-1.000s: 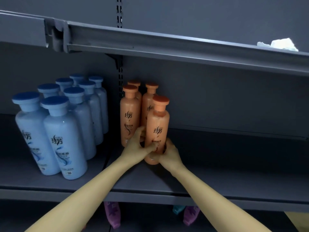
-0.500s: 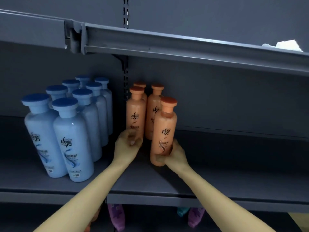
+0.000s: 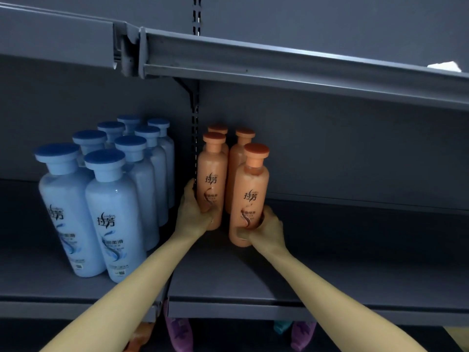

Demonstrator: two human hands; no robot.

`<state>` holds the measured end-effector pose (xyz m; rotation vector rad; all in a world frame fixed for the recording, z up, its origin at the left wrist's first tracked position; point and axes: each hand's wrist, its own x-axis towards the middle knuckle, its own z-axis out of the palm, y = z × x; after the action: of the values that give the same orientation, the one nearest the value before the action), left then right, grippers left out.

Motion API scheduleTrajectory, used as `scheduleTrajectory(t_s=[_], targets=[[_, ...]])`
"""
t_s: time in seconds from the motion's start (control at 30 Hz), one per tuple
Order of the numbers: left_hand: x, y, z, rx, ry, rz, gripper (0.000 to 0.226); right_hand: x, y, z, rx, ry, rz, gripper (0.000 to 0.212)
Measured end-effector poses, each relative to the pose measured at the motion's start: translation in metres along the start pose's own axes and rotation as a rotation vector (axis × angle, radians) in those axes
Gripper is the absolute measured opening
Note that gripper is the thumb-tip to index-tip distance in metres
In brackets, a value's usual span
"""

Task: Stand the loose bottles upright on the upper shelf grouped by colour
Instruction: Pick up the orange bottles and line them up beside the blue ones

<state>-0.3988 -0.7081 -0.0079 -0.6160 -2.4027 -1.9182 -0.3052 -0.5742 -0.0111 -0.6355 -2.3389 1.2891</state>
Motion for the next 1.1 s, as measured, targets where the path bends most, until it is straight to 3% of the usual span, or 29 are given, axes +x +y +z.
scheduleTrajectory(t_s=[0.47,1.1], targets=[[0.002,-0.001,0.004,-0.102,-0.015,0.082,0.077,0.019,-0.008,0.020,0.055,-0.005,0.013,0.055],[0.006,-0.009,0.012,-0.202,0.048,0.039,0.051,0.028,-0.008,0.024,0.079,-0.050,-0.004,0.055]])
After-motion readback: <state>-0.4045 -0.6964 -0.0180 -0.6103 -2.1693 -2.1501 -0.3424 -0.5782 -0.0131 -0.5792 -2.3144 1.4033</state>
